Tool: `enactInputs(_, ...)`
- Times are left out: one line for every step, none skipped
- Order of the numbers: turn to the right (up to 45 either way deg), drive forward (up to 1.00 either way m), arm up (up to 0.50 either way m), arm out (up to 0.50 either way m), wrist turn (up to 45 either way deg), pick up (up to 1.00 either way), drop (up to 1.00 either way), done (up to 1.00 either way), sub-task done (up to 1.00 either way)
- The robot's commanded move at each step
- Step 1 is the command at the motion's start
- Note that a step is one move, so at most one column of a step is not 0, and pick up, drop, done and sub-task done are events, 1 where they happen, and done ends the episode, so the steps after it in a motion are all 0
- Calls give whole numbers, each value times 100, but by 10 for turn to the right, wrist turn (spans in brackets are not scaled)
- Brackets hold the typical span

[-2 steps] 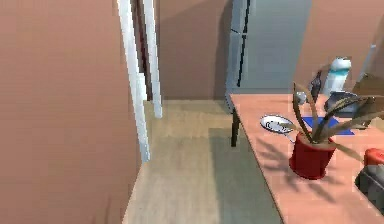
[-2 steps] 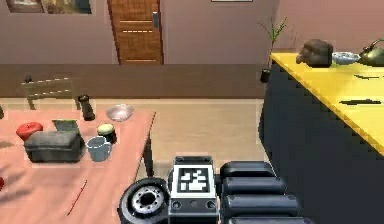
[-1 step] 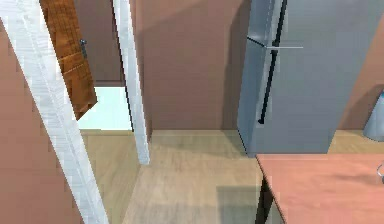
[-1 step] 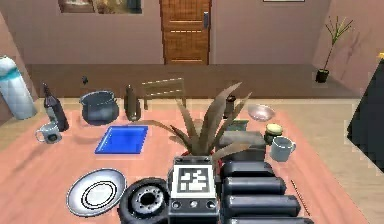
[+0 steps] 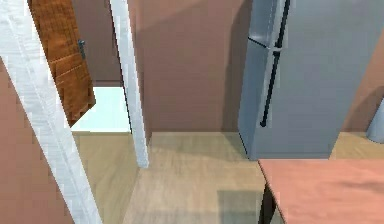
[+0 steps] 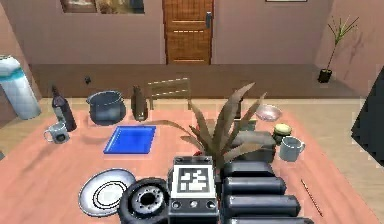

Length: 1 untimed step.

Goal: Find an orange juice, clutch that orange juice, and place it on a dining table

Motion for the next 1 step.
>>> enactInputs(-450, 0, 0, 0, 0, 0, 0, 0, 0)
